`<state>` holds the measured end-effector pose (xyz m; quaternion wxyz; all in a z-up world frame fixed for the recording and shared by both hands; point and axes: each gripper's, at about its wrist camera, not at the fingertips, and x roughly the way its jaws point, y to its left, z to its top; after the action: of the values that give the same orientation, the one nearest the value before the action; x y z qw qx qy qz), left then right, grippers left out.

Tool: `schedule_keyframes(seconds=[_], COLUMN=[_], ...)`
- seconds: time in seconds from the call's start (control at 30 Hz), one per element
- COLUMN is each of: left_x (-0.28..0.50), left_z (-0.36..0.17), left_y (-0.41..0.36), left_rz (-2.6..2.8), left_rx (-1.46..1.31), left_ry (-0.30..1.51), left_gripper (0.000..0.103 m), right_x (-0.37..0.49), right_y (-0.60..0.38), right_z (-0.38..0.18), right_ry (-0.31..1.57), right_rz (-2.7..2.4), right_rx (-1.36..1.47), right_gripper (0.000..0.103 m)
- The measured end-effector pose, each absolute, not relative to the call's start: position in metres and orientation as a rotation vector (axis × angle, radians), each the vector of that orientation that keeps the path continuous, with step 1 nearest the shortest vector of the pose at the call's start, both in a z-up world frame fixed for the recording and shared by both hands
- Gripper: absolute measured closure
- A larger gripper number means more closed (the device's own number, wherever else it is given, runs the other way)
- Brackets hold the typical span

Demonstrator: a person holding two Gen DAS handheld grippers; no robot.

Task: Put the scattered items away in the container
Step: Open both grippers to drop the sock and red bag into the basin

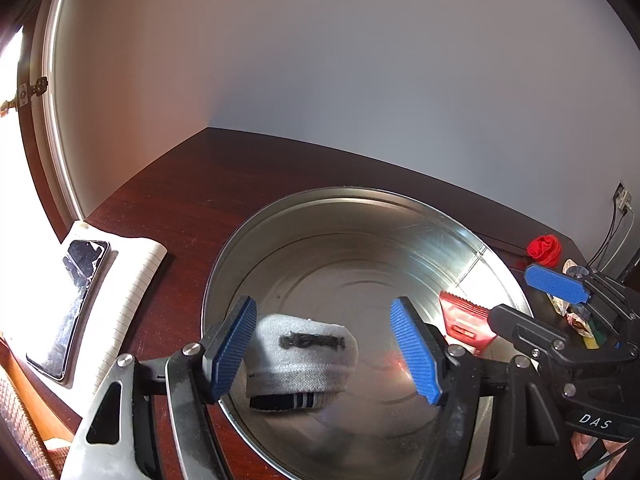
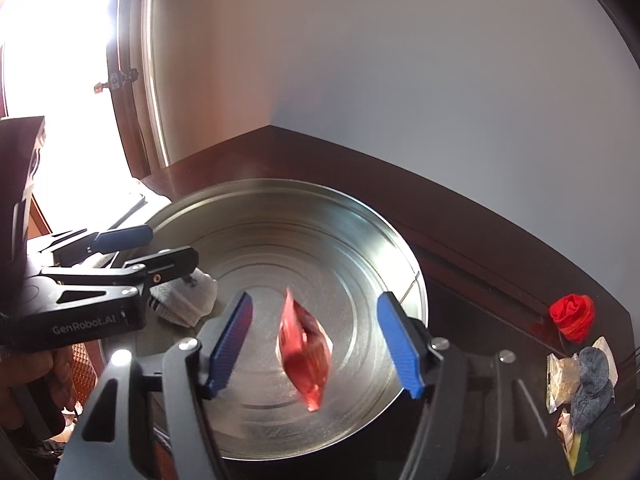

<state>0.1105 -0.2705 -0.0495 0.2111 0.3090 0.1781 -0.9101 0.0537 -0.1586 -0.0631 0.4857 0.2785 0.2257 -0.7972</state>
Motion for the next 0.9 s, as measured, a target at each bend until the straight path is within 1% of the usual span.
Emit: schedule_keyframes(seconds=[0.37,0.5,0.77,0.8,0.83,0.9], left_x=[0.105,0.104,0.090,0.086,0.083,0.076], left_z=[-0.041,-0.033,-0.015,-0.012,-0.010,-0.006], left_y=[-0.254,-0.242,-0.203,-0.195,-0.188,-0.175], left_rz=[-2.559,-2.580,-2.699,-2.722,-2.737,-2.769], left_rx=[0.843,0.831,0.792,0.790,0.788,0.781], left_ry=[0.450,0.438,0.420,0.408,0.391,0.362], left_gripper=[0.031,0.031,0.031,0.029,0.022,0.016], right_x=[0.052,0.050,0.038,0.035,0.033,0.026], right_y=[-0.132,-0.116,-0.074,-0.066,-0.057,-0.041], right_z=[-0.051,-0.046,-0.029,-0.027,-0.025,-0.022], right_ry=[0.485,0.451,0.358,0.342,0.327,0.302], right_rz=[-1.975,-2.001,-2.086,-2.105,-2.127,-2.166], right_rx=[0.644,0.630,0.611,0.608,0.606,0.609], right_gripper=[0.036,0.030,0.028,0.025,0.022,0.020])
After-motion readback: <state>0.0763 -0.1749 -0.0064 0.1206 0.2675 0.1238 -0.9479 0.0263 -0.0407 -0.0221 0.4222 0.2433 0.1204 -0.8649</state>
